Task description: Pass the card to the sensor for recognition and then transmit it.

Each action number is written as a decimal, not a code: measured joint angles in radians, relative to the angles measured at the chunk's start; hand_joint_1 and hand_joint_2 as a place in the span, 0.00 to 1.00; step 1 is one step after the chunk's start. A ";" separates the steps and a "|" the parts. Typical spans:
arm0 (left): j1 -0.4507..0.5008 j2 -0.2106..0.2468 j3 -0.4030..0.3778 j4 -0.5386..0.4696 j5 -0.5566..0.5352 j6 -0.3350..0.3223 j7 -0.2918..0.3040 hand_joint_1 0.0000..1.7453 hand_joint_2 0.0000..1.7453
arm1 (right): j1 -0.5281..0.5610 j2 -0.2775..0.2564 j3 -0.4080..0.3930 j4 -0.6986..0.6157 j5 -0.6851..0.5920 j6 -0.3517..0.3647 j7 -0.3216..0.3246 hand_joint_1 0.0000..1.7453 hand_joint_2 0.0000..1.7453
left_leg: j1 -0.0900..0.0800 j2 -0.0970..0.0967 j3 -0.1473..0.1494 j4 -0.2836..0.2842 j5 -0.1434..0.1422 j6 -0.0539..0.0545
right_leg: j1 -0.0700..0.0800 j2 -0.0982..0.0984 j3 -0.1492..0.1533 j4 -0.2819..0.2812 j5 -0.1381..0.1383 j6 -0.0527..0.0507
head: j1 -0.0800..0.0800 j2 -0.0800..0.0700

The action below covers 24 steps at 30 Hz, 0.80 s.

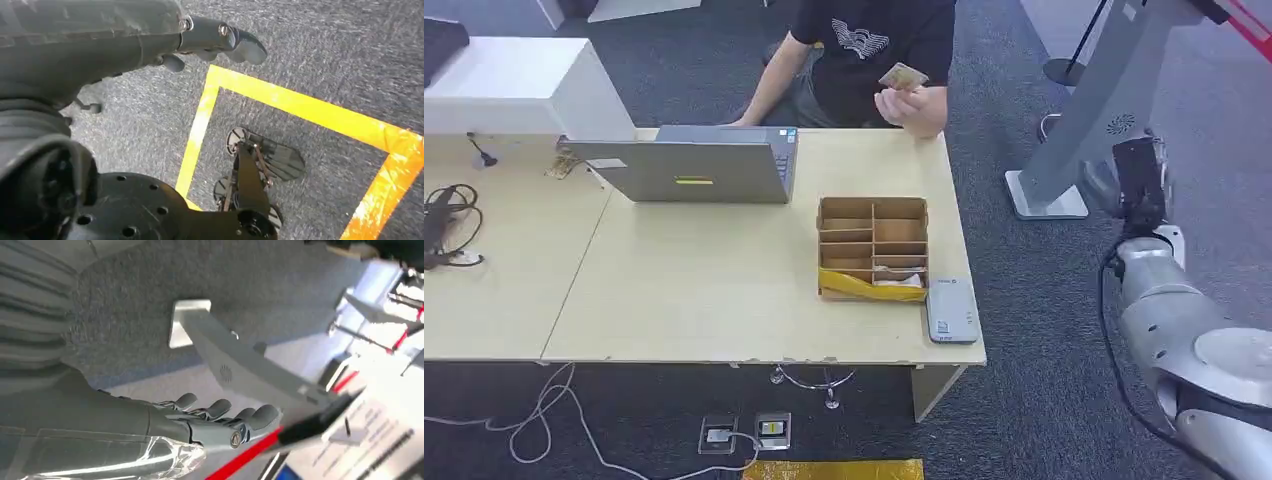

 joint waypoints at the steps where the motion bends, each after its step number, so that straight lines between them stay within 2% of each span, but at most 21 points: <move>1: 0.000 0.001 0.000 0.000 -0.001 -0.004 0.000 0.00 0.00 | -0.001 0.017 0.023 0.000 0.000 -0.010 0.022 0.00 1.00 | 0.000 0.000 0.000 0.000 0.000 0.000 | 0.000 0.000 0.000 0.000 0.000 0.000 | 0.000 0.000; 3: 0.001 0.002 0.000 0.001 -0.005 -0.007 -0.001 0.00 0.00 | -0.003 0.065 0.112 0.000 0.000 -0.035 0.060 0.00 1.00 | 0.000 0.001 0.000 0.000 0.000 0.000 | 0.000 0.002 -0.001 0.000 0.000 0.000 | 0.000 0.000; 9: 0.000 0.002 0.000 0.001 -0.005 -0.008 -0.001 0.00 0.00 | -0.003 0.071 0.124 0.001 0.000 -0.038 0.063 0.00 1.00 | 0.000 0.002 0.000 0.000 0.000 0.000 | 0.000 0.001 -0.001 0.000 0.000 0.000 | -0.001 0.000; 10: 0.000 0.003 0.000 0.001 -0.011 -0.010 -0.001 0.00 0.00 | -0.003 0.100 0.184 0.002 0.000 -0.049 0.080 0.00 1.00 | 0.000 -0.001 0.000 0.000 0.000 0.000 | 0.000 -0.001 -0.001 0.000 0.000 0.000 | 0.000 0.000; 11: 0.002 0.004 -0.003 0.001 -0.022 -0.015 0.002 0.00 0.00 | -0.003 0.148 0.314 0.003 0.000 -0.087 0.122 0.00 1.00 | 0.000 0.000 -0.001 0.000 0.001 -0.001 | 0.000 0.001 -0.002 0.000 0.000 0.000 | 0.000 0.000; 12: 0.001 0.004 -0.006 0.001 -0.026 -0.016 0.003 0.00 0.00 | -0.002 0.157 0.338 0.003 0.000 -0.094 0.130 0.00 1.00 | 0.000 0.000 -0.001 0.000 0.001 -0.001 | 0.000 0.001 -0.003 0.000 0.000 0.000 | 0.000 0.000; 18: 0.002 0.009 -0.015 0.001 -0.045 -0.018 0.005 0.00 0.00 | 0.010 0.179 0.461 0.003 0.000 -0.117 0.163 0.00 1.00 | 0.000 -0.001 -0.001 0.000 0.001 -0.001 | 0.000 0.000 -0.003 0.000 0.000 0.000 | 0.000 0.000; 24: 0.002 0.014 -0.018 0.001 -0.061 -0.026 0.005 0.00 0.00 | 0.022 0.183 0.540 0.003 0.000 -0.132 0.186 0.00 1.00 | 0.000 -0.001 -0.001 0.000 0.001 -0.001 | 0.000 0.000 -0.003 0.000 0.000 0.000 | 0.000 0.000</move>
